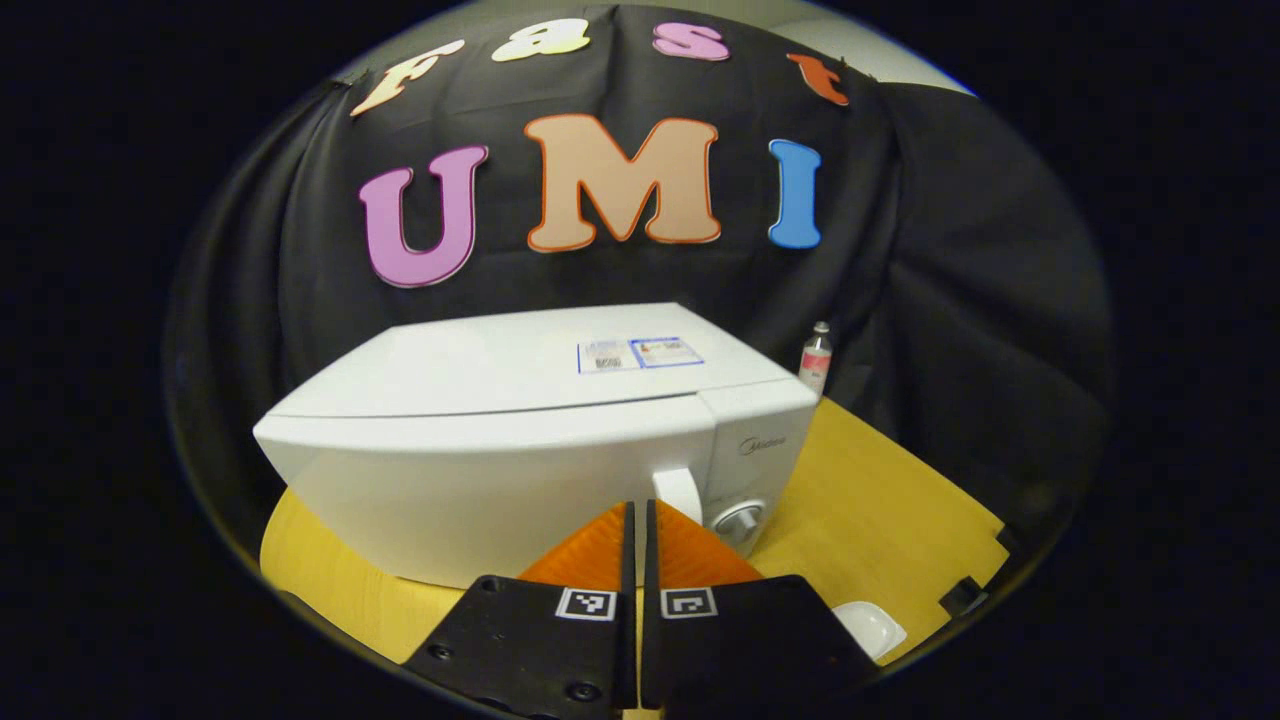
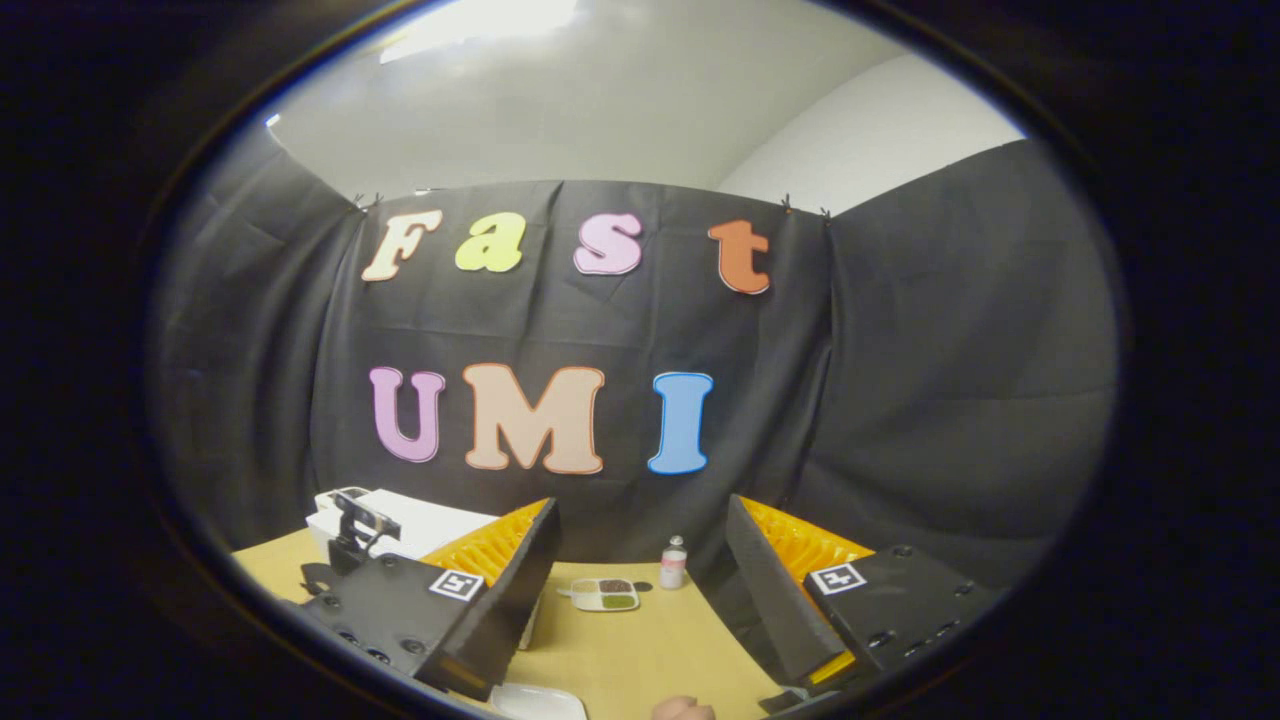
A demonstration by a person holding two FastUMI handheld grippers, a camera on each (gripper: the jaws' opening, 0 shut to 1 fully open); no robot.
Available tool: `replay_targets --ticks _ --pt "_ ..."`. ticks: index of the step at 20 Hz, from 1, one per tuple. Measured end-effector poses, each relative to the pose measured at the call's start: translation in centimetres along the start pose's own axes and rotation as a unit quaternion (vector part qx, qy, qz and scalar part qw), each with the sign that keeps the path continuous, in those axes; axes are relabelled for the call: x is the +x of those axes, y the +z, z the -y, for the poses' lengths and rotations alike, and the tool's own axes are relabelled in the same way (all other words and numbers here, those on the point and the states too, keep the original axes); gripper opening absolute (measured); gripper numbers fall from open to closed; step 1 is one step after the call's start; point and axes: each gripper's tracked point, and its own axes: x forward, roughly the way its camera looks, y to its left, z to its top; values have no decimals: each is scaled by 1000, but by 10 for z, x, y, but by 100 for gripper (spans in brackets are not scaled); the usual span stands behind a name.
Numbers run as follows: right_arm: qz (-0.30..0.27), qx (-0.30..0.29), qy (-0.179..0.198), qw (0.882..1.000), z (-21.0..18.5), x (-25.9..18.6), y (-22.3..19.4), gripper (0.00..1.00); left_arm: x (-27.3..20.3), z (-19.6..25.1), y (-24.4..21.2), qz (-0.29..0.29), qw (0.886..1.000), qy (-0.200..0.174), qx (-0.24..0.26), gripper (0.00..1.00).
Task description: Open the microwave oven with the left hand, put the food in, and close the microwave oven.
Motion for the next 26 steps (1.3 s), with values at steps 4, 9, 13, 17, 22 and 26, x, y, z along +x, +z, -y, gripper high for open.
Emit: replay_targets --ticks 4,9,13,17,22,26 --pt "-2 7 16 1000 -15 10 -4 96 -59 -5 77 87 996 0 16 1" --pt "-5 21 46 999 -40 20 -8 96 -123 -37 138 129 991 40 -18 1" --pt "-10 22 73 997 -63 25 -12 96 -160 -53 176 158 985 65 -4 1" --pt "-12 35 91 995 -81 26 -12 96 -186 -49 201 204 976 70 -11 66" --pt "-10 29 95 995 -84 24 -12 96 -197 -39 199 202 976 78 21 94" --pt "-11 37 92 995 -81 22 -13 96 -200 -35 201 201 976 78 32 95"
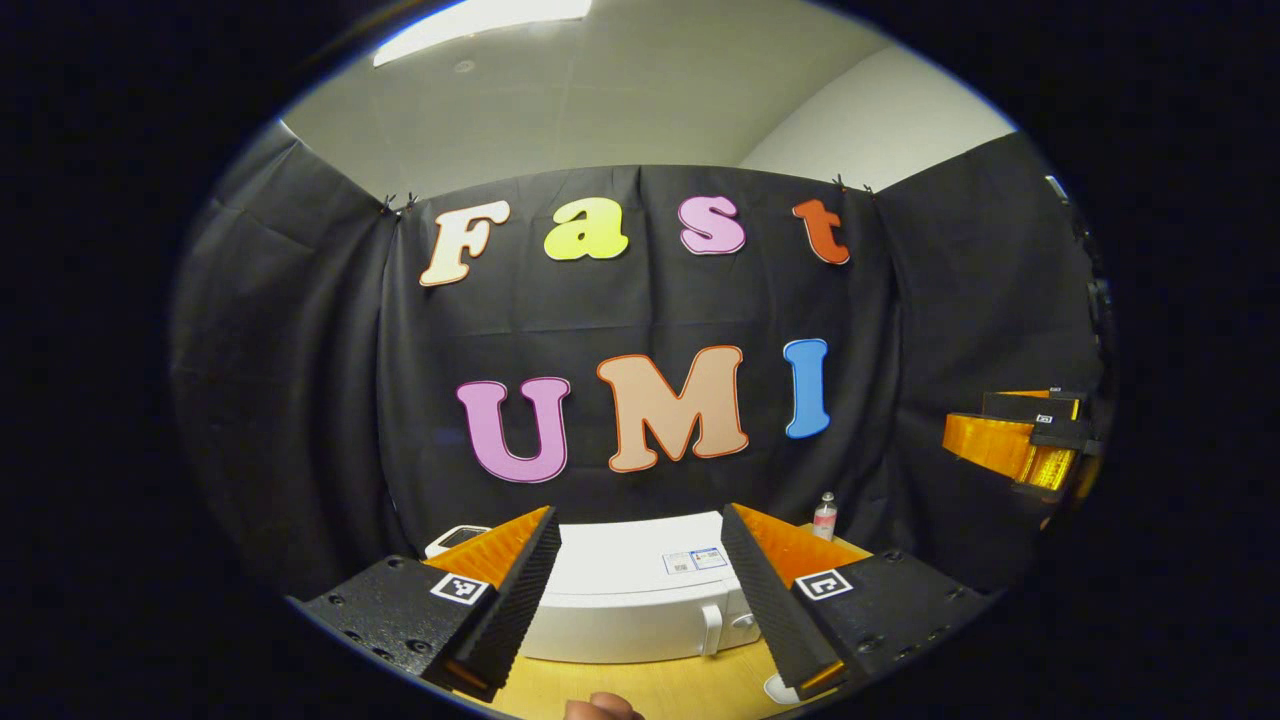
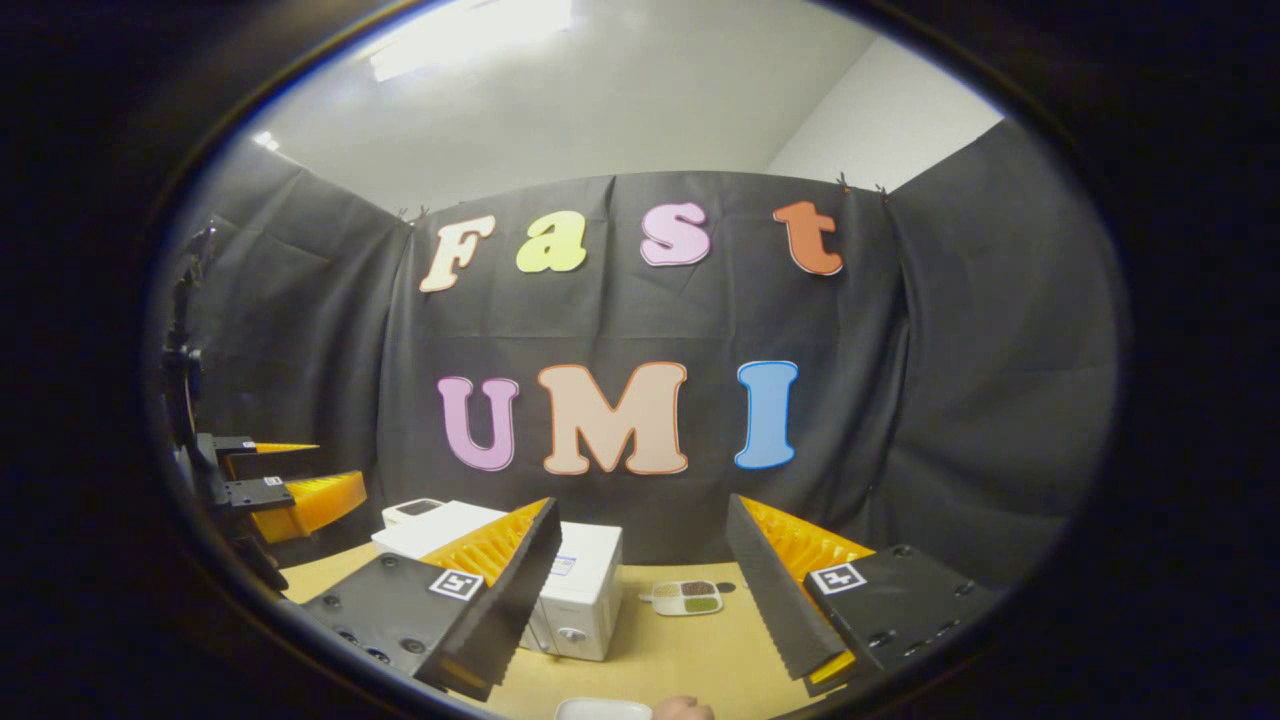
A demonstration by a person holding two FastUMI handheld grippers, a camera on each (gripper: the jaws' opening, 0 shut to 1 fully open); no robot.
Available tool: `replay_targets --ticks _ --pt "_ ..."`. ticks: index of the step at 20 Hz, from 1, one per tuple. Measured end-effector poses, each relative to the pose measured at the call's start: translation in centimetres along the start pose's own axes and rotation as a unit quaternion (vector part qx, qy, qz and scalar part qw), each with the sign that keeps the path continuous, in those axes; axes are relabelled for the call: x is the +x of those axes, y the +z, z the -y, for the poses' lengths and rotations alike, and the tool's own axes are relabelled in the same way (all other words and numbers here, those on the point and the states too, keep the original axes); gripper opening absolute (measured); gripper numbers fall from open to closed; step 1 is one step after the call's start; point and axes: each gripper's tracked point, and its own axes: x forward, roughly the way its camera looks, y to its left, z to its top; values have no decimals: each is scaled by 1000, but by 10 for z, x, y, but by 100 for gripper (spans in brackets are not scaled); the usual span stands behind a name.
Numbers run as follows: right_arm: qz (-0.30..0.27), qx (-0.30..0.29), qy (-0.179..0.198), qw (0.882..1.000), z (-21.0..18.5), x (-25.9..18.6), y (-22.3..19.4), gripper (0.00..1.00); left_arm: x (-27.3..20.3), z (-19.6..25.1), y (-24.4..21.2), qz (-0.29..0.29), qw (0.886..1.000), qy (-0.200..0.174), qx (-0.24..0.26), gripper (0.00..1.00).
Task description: Open the microwave oven with the left hand, put the food in, and close the microwave oven.
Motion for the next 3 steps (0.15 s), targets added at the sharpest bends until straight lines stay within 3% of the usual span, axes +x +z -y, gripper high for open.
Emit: replay_targets --ticks 3 --pt "-4 -3 1 1000 -1 0 -1 96 1 -2 3 3 1000 3 1 97"
